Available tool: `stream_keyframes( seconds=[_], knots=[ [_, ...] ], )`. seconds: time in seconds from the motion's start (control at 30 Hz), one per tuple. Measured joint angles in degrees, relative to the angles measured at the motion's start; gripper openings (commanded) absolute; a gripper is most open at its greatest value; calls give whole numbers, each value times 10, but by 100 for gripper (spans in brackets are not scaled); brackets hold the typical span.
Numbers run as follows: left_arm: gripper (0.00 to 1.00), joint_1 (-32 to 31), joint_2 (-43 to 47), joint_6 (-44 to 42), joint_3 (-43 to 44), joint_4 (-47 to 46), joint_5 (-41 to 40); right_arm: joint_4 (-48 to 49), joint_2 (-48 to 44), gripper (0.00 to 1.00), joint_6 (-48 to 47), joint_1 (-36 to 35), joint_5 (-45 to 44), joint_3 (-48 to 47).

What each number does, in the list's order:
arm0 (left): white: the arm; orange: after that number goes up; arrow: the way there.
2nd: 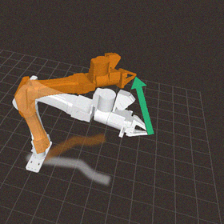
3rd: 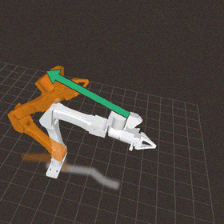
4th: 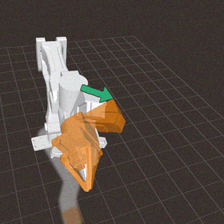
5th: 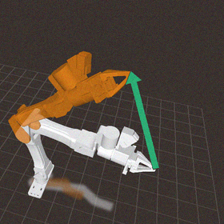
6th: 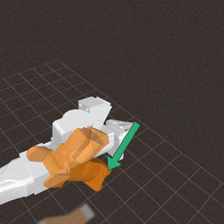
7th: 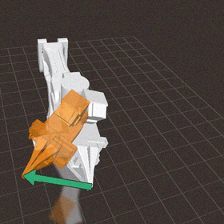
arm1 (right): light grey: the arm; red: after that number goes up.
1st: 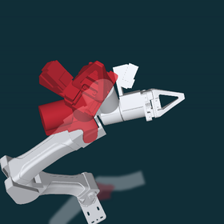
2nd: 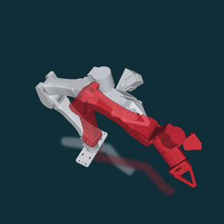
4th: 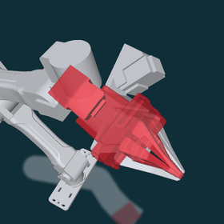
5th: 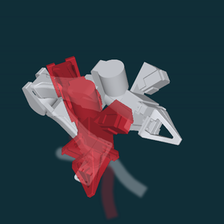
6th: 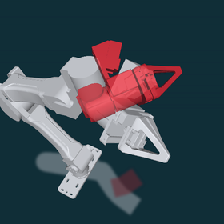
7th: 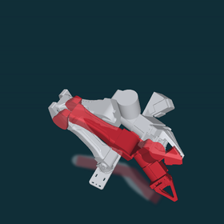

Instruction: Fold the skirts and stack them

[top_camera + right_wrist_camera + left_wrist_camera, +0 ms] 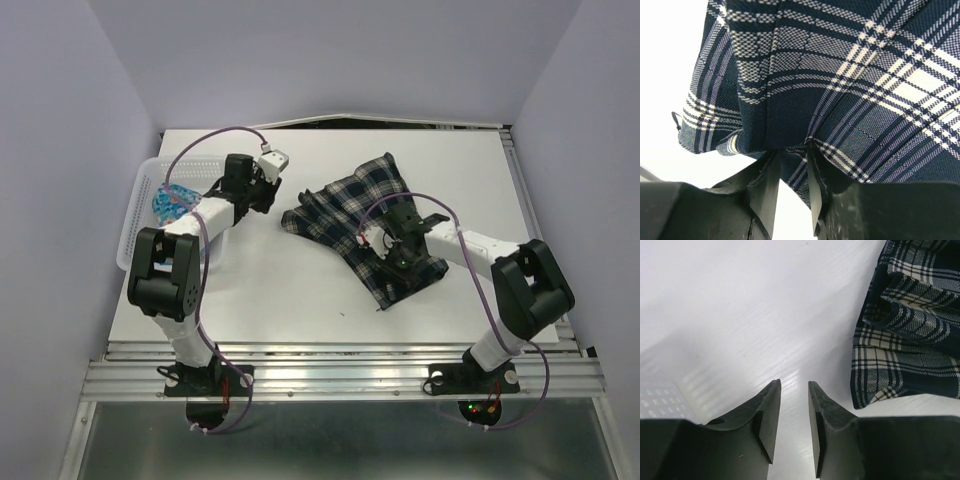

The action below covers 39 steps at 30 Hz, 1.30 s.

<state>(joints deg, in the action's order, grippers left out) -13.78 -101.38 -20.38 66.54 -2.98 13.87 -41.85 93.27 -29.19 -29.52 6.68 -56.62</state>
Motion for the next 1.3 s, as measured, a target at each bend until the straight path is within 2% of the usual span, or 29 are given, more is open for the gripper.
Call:
stream_keyframes(
  seconds=[0.1,0.17,0.2,0.23,0.27,0.37,0.5,0.67,0.73,0.87,1.2,1.3],
  knots=[
    [56,8,35,-23,-19,-5,17,-4,-1,32,-10,1,2,-1],
    [60,12,68,-54,-21,-4,54,-11,-4,36,-17,2,2,-1],
    [60,13,81,-73,-19,-1,70,-15,-7,40,-20,2,2,-1],
    [60,12,93,-95,-14,8,90,-22,-10,53,-21,2,4,-1],
    [60,12,98,-115,-2,23,108,-30,-13,59,-21,2,7,-3],
    [61,7,86,-190,64,71,167,-68,-27,67,-15,3,28,-32],
    [61,-7,52,-297,126,131,219,-96,-46,68,-3,4,68,-94],
    [61,-50,19,-463,129,204,223,-127,-72,68,7,4,128,-134],
    [61,-69,10,-520,125,226,216,-137,-74,65,17,4,153,-139],
    [61,-90,6,-575,121,233,215,-139,-64,59,42,3,178,-132],
    [60,-89,-9,-699,97,233,222,-69,-36,58,99,4,137,-58],
    [59,-90,-20,-718,96,235,224,-48,-35,55,106,4,132,-45]
  ],
)
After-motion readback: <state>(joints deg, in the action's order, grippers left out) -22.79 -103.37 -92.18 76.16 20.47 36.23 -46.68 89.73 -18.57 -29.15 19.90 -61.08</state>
